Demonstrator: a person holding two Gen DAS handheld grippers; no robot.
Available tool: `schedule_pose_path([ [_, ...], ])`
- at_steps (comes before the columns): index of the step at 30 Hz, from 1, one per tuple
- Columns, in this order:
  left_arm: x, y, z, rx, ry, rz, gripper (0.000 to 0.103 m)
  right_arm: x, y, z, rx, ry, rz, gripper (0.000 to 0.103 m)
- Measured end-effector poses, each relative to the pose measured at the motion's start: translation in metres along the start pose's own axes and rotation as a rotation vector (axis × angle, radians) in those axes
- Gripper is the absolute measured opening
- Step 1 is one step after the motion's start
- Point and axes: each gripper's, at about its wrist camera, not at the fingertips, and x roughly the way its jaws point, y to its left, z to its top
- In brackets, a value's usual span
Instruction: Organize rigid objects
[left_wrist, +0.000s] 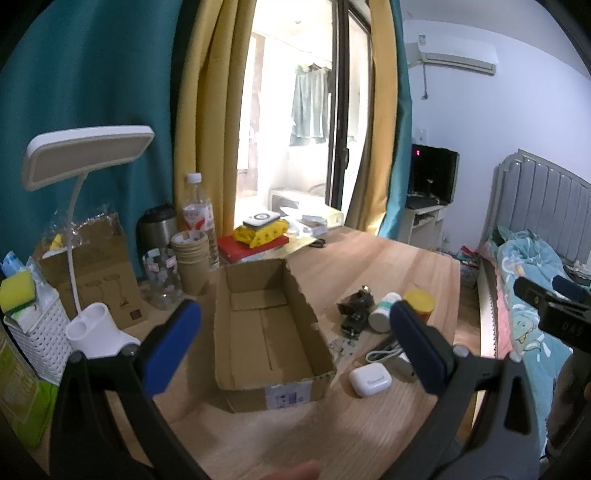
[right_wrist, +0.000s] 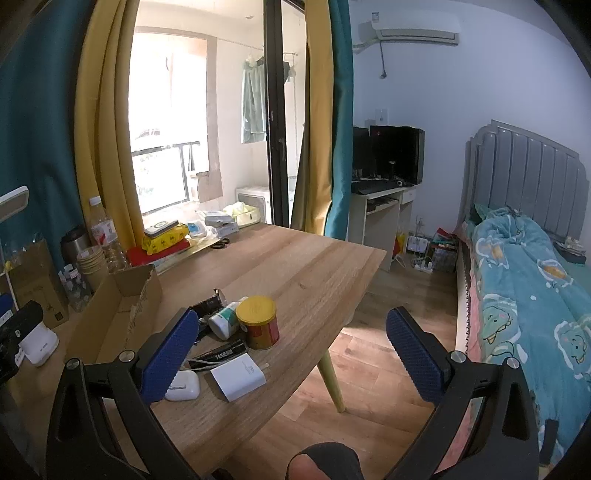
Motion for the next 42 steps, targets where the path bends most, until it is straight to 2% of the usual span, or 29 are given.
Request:
schedule_pose_path([
  [42, -0.01, -0.005, 0.013, 0.002, -0.014, -0.005, 0.103, -0.01, 0.008, 0.01, -0.017, -0.042, 0.022, 0.103],
])
